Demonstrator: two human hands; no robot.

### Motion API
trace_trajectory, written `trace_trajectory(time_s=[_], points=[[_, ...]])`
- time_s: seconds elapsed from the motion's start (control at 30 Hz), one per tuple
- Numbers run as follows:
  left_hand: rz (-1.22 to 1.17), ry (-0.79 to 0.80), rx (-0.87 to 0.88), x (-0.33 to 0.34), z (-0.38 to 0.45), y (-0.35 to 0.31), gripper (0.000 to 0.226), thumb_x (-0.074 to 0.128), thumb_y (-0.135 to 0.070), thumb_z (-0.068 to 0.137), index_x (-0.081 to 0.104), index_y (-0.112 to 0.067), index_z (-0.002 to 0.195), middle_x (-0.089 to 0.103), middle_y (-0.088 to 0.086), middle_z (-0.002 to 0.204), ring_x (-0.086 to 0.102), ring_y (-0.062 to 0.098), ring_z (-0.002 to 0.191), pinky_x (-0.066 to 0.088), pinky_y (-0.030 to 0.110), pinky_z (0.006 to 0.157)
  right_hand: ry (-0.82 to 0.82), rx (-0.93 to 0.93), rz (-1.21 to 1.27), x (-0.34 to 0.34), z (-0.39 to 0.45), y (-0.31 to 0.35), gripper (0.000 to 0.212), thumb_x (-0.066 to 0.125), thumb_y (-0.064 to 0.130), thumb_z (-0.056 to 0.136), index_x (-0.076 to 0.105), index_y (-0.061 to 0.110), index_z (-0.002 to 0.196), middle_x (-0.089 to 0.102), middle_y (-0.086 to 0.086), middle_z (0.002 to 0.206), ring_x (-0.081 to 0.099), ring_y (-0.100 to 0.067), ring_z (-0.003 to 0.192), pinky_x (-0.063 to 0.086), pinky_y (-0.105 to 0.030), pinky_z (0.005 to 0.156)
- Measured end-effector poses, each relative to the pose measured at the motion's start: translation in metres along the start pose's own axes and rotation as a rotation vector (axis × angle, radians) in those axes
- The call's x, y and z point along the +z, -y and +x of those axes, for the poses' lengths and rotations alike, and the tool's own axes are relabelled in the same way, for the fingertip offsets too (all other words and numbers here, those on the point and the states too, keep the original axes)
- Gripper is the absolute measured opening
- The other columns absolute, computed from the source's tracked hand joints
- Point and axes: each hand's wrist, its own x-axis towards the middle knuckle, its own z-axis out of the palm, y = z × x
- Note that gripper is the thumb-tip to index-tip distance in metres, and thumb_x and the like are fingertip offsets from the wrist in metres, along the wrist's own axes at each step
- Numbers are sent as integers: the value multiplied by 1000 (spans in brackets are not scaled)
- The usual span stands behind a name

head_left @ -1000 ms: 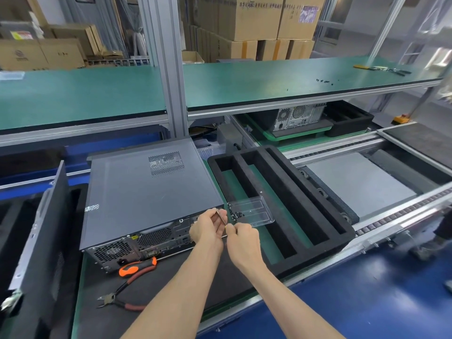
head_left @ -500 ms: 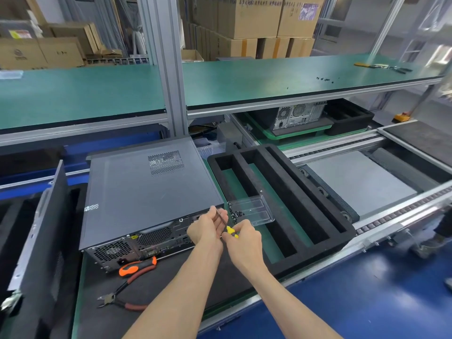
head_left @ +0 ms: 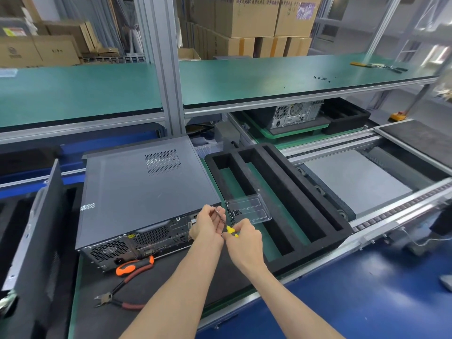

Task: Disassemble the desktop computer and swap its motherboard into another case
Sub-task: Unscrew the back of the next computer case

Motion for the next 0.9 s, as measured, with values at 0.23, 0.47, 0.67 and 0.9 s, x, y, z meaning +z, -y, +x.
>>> trace_trajectory(time_s=[0.23, 0.47, 0.67, 0.9], points=[[-79, 43, 10, -6, 2, 3, 16, 51, 10, 81, 65, 10, 88, 73, 23, 74, 73, 26, 60, 58, 29, 51, -10, -7, -17, -2, 2, 0, 25, 71, 30, 85, 46, 28, 81, 58, 8, 77, 56, -8, 69, 37, -25, 52], [-66, 139, -24, -15, 5, -2, 28, 42, 7, 83, 67, 12, 96, 74, 25, 85, 74, 30, 68, 60, 33, 58, 16, -8, -30, 2, 2, 3, 22, 70, 31, 83, 48, 27, 82, 59, 6, 80, 57, -10, 73, 41, -27, 55], [94, 276, -23, -41, 19, -14, 25, 48, -2, 88, 69, 6, 98, 75, 21, 94, 76, 29, 80, 58, 33, 66, 58, -22, -15, 9, -3, 10, 18, 68, 29, 83, 50, 25, 82, 60, 3, 83, 57, -14, 76, 43, -32, 60], [389, 305, 45, -108, 52, -33, 28, 47, -5, 95, 69, 3, 110, 75, 19, 105, 74, 25, 95, 56, 33, 81, 122, -42, -9, 13, -9, 12, 17, 71, 31, 83, 55, 25, 85, 65, 1, 85, 61, -14, 79, 48, -31, 65]])
